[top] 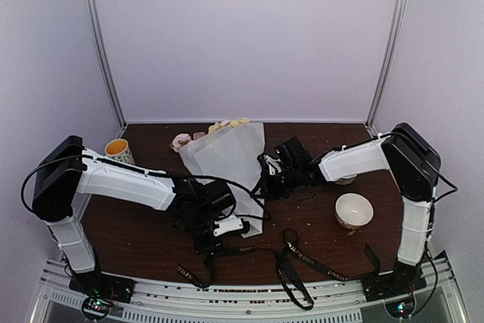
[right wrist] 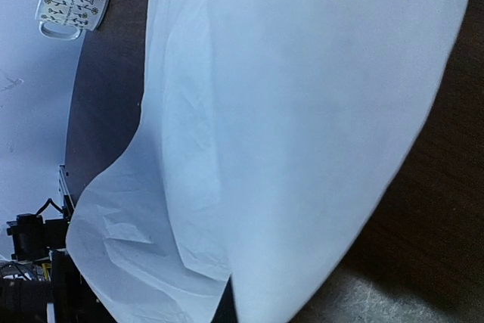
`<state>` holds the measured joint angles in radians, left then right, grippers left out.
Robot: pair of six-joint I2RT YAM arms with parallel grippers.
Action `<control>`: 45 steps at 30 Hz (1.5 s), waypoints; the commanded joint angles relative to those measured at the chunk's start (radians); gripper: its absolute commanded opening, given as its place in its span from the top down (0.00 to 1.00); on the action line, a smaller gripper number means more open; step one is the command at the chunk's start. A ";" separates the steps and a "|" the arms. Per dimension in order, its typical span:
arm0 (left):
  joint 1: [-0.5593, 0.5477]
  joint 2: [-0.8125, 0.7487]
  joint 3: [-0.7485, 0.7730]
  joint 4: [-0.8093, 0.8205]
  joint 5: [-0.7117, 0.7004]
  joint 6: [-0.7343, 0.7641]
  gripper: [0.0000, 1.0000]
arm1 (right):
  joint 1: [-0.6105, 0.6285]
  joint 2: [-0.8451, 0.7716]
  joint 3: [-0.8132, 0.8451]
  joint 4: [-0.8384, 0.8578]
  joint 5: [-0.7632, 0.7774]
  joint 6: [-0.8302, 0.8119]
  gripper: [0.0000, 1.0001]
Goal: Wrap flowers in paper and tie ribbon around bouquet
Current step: Move the ribbon to the center of the board.
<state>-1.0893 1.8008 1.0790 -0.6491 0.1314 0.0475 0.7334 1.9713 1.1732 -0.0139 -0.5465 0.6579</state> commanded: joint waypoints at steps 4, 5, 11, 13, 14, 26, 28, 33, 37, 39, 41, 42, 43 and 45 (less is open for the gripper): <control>0.193 -0.032 -0.161 0.200 -0.041 -0.217 1.00 | 0.010 -0.078 0.036 0.007 -0.037 0.028 1.00; 0.219 -0.029 -0.172 0.224 -0.030 -0.237 1.00 | 0.012 -0.079 0.037 0.007 -0.043 0.031 1.00; 0.347 -0.004 -0.166 0.307 -0.078 -0.329 1.00 | 0.023 -0.086 0.025 0.014 -0.054 0.047 1.00; 0.383 0.004 -0.160 0.323 -0.091 -0.352 1.00 | 0.024 -0.085 0.020 0.026 -0.057 0.058 1.00; 0.401 0.005 -0.160 0.331 -0.098 -0.365 1.00 | 0.026 -0.086 0.016 0.031 -0.059 0.063 1.00; 0.646 0.006 -0.138 0.519 -0.130 -0.568 1.00 | 0.061 -0.059 -0.007 0.051 -0.042 0.069 1.00; 0.664 -0.003 -0.126 0.527 -0.170 -0.593 1.00 | 0.067 -0.058 -0.011 0.046 -0.033 0.064 1.00; 0.748 -0.030 -0.115 0.542 -0.228 -0.624 1.00 | 0.082 -0.058 -0.017 0.021 -0.009 0.038 1.00; 0.758 -0.072 -0.119 0.551 -0.285 -0.606 1.00 | 0.091 -0.047 -0.018 0.014 -0.001 0.029 1.00; 0.758 -0.104 -0.134 0.572 -0.296 -0.603 1.00 | 0.094 -0.039 -0.018 0.012 0.003 0.025 1.00; 0.758 -0.149 -0.150 0.588 -0.303 -0.593 1.00 | 0.097 -0.033 -0.020 0.011 0.005 0.021 1.00; 0.758 -0.171 -0.158 0.595 -0.307 -0.586 1.00 | 0.099 -0.030 -0.021 0.009 0.008 0.019 1.00; 0.759 -0.195 -0.166 0.600 -0.312 -0.576 1.00 | 0.101 -0.029 -0.022 0.006 0.011 0.017 1.00; 0.759 -0.245 -0.180 0.603 -0.310 -0.549 1.00 | 0.105 -0.027 -0.023 -0.003 0.021 0.007 1.00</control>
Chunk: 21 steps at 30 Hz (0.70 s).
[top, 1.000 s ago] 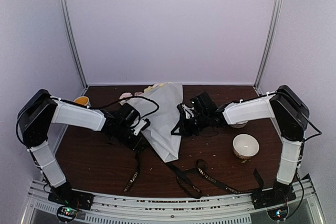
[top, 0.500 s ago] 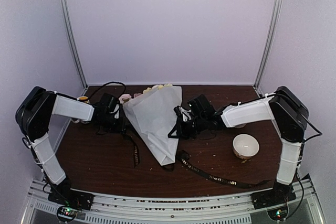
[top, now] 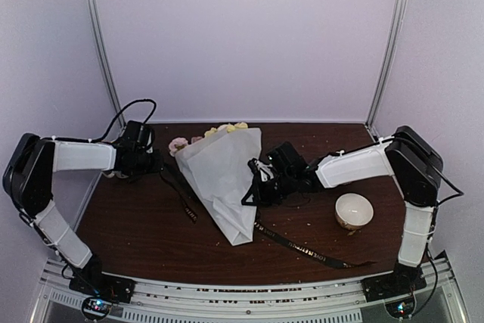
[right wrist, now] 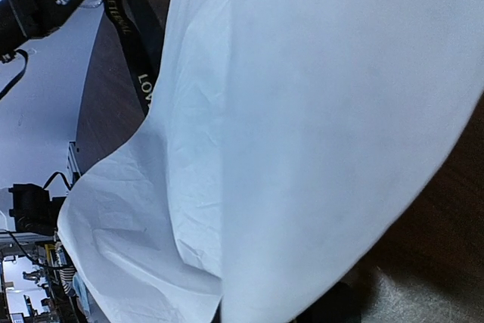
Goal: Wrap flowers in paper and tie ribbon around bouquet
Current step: Move the ribbon to the center of the board.
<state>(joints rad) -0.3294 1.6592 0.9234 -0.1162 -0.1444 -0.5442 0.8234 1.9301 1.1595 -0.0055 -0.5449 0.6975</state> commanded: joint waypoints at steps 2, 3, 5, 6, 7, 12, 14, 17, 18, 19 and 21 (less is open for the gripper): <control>-0.005 -0.160 -0.041 0.081 -0.022 0.072 1.00 | 0.018 0.019 -0.008 -0.021 0.029 -0.043 1.00; -0.011 -0.188 -0.052 0.092 -0.010 0.089 1.00 | 0.021 0.022 -0.008 -0.024 0.032 -0.047 1.00; -0.043 -0.229 -0.057 0.108 0.022 0.134 1.00 | 0.022 0.028 -0.007 -0.030 0.037 -0.053 1.00; -0.068 -0.238 -0.047 0.109 0.047 0.160 1.00 | 0.023 0.031 -0.009 -0.031 0.041 -0.055 1.00; -0.098 -0.237 -0.032 0.105 0.076 0.194 1.00 | 0.023 0.033 -0.010 -0.030 0.043 -0.057 1.00; -0.255 -0.140 0.113 0.079 0.198 0.283 1.00 | 0.028 0.044 -0.011 -0.031 0.053 -0.062 1.00; -0.275 -0.055 0.182 0.066 0.269 0.261 1.00 | 0.029 0.049 -0.008 -0.039 0.057 -0.067 1.00; -0.299 0.078 0.266 0.026 0.332 0.264 1.00 | 0.032 0.050 -0.005 -0.052 0.074 -0.076 1.00; -0.305 0.122 0.297 -0.015 0.343 0.267 1.00 | 0.033 0.047 -0.005 -0.057 0.081 -0.080 1.00; -0.308 0.162 0.329 -0.047 0.365 0.270 1.00 | 0.033 0.044 -0.004 -0.061 0.090 -0.084 0.99; -0.316 0.230 0.371 -0.092 0.396 0.277 1.00 | 0.036 0.042 -0.002 -0.068 0.098 -0.088 0.96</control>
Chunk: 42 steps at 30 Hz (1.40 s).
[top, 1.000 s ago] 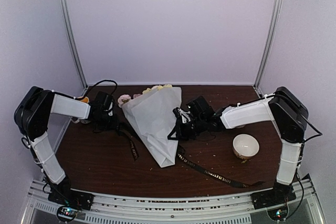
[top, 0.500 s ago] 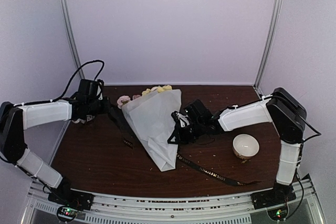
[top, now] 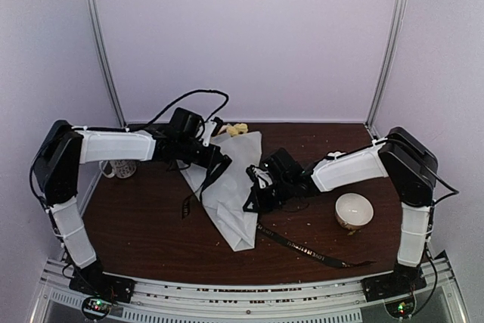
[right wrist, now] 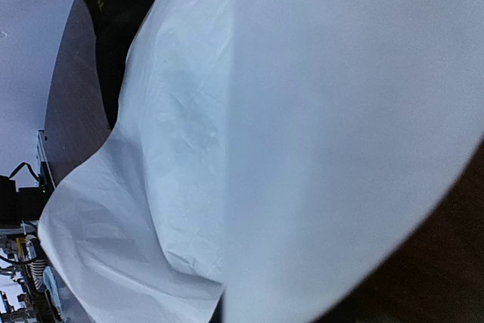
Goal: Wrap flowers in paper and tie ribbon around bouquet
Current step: Move the ribbon to the center of the board, then pick up the right side of the ribbon from the center of the board.
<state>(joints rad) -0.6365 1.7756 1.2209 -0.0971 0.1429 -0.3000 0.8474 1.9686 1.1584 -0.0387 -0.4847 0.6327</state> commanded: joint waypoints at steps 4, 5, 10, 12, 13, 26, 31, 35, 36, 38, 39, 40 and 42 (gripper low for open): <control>-0.019 0.209 0.129 -0.207 0.073 0.046 1.00 | 0.013 0.000 0.003 -0.045 0.042 -0.029 0.91; -0.020 0.229 0.134 -0.223 0.061 0.046 1.00 | 0.014 -0.006 0.002 -0.046 0.049 -0.030 0.88; -0.020 0.278 0.126 -0.258 0.024 0.048 1.00 | 0.018 -0.060 0.009 -0.109 0.113 -0.071 0.45; -0.019 0.283 0.108 -0.257 0.005 0.050 1.00 | 0.019 -0.104 0.015 -0.179 0.159 -0.106 0.01; -0.019 0.284 0.096 -0.253 -0.001 0.053 1.00 | 0.020 -0.132 0.016 -0.220 0.190 -0.126 0.00; -0.019 0.284 0.018 -0.191 -0.019 0.046 1.00 | 0.215 -0.476 0.025 -0.780 1.095 -0.454 0.00; -0.019 0.279 0.017 -0.199 -0.043 0.045 1.00 | 0.232 -0.507 -0.071 -0.795 0.848 -0.367 0.00; -0.019 0.265 0.005 -0.196 -0.055 0.045 1.00 | 0.233 -0.504 -0.161 -0.884 0.679 -0.273 0.04; -0.019 0.263 0.003 -0.196 -0.056 0.047 1.00 | 0.234 -0.512 -0.208 -0.892 0.657 -0.250 0.07; -0.019 0.263 0.002 -0.194 -0.059 0.048 1.00 | 0.234 -0.541 -0.277 -0.881 0.597 -0.213 0.12; -0.019 0.261 0.002 -0.194 -0.059 0.048 1.00 | 0.235 -0.556 -0.309 -0.875 0.566 -0.197 0.14; -0.019 0.261 0.002 -0.193 -0.058 0.048 1.00 | 0.235 -0.570 -0.332 -0.870 0.535 -0.184 0.15; -0.019 0.262 0.002 -0.193 -0.053 0.050 1.00 | 0.235 -0.568 -0.373 -0.867 0.471 -0.173 0.15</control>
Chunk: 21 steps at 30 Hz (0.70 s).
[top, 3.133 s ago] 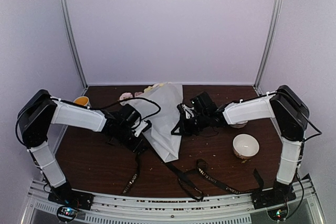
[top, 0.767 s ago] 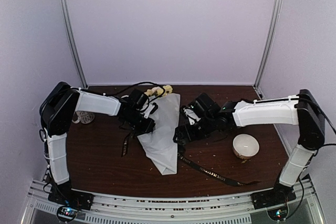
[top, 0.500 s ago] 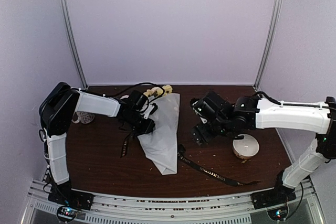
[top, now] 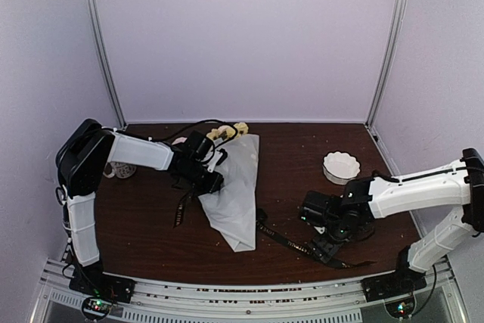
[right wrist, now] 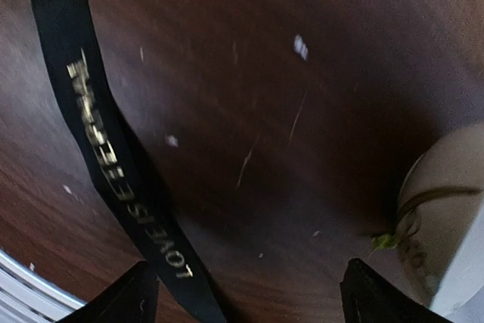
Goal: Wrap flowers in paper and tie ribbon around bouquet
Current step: Pick up the right side of the ribbon from the center of the board.
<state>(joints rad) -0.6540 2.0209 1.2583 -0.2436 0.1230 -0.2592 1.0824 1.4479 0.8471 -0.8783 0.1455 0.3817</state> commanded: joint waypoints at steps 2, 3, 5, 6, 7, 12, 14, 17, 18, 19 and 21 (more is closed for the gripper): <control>-0.001 0.016 -0.036 -0.045 -0.033 0.012 1.00 | 0.000 -0.026 -0.087 -0.026 -0.224 0.078 0.14; -0.001 0.015 -0.036 -0.046 -0.034 0.014 1.00 | 0.001 -0.017 -0.096 -0.027 -0.249 0.076 0.15; -0.001 0.014 -0.036 -0.046 -0.034 0.015 1.00 | 0.001 -0.009 -0.117 -0.028 -0.271 0.073 0.13; -0.001 0.014 -0.036 -0.046 -0.032 0.014 1.00 | 0.001 -0.004 -0.126 -0.029 -0.272 0.071 0.12; -0.001 0.013 -0.036 -0.045 -0.029 0.014 1.00 | 0.001 0.001 -0.131 -0.032 -0.269 0.070 0.13; -0.001 0.011 -0.032 -0.048 -0.035 0.014 1.00 | 0.001 0.043 -0.124 -0.042 -0.283 0.046 0.46; -0.001 0.009 -0.030 -0.053 -0.035 0.015 1.00 | 0.002 0.055 -0.129 -0.045 -0.329 0.037 0.53; -0.002 0.000 -0.034 -0.055 -0.044 0.018 1.00 | 0.002 0.059 -0.122 -0.053 -0.371 0.021 0.99; -0.001 0.000 -0.034 -0.054 -0.050 0.021 1.00 | 0.002 0.052 -0.109 -0.055 -0.374 0.015 1.00; -0.001 -0.001 -0.034 -0.055 -0.056 0.021 1.00 | 0.002 0.042 -0.091 -0.051 -0.381 0.008 1.00; -0.001 -0.002 -0.033 -0.057 -0.062 0.021 1.00 | -0.021 0.010 -0.032 -0.013 -0.394 -0.008 1.00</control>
<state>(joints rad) -0.6563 2.0178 1.2545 -0.2390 0.1112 -0.2550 1.0821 1.4754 0.7494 -0.9207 -0.2108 0.4065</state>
